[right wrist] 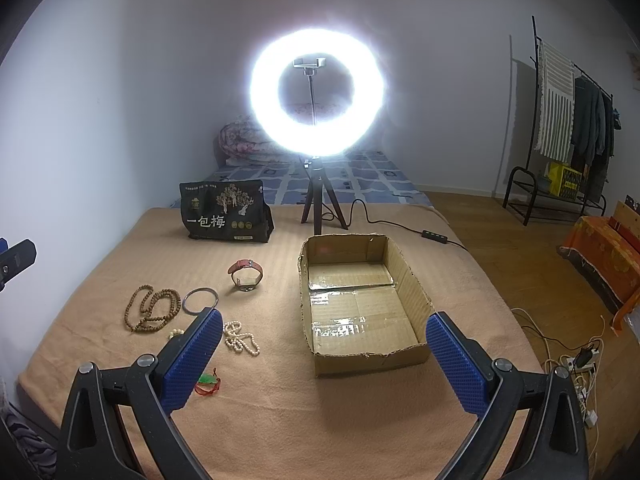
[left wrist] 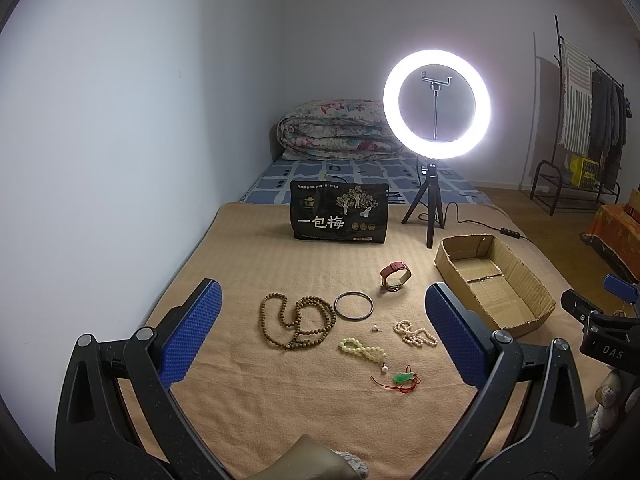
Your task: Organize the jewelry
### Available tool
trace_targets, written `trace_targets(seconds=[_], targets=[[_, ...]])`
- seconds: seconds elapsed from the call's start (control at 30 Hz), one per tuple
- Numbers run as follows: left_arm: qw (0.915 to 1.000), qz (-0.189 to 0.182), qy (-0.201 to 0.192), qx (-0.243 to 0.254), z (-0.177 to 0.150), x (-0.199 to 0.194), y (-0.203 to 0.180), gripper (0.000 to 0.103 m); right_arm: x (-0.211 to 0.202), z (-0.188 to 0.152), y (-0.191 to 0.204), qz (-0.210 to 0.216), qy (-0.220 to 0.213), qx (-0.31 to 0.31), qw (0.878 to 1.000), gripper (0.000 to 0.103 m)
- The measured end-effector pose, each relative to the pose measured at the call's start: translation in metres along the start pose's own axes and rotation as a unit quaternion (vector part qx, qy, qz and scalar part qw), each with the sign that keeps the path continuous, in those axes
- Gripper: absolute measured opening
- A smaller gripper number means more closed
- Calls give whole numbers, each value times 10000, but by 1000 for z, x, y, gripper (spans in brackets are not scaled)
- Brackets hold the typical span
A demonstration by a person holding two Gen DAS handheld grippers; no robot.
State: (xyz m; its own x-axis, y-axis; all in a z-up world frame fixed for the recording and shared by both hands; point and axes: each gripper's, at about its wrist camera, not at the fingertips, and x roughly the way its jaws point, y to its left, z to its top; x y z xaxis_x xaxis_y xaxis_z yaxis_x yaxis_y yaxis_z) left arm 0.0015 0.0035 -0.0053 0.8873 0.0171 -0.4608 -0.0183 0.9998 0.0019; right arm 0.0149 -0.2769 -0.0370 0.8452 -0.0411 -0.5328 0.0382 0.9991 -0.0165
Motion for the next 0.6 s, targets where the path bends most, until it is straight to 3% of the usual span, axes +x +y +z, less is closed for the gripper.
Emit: trace_targets(seconds=[0.6], targets=[[10000, 6, -10, 8, 1, 0, 0, 103, -1, 0, 1, -7, 9, 12, 10000, 103]])
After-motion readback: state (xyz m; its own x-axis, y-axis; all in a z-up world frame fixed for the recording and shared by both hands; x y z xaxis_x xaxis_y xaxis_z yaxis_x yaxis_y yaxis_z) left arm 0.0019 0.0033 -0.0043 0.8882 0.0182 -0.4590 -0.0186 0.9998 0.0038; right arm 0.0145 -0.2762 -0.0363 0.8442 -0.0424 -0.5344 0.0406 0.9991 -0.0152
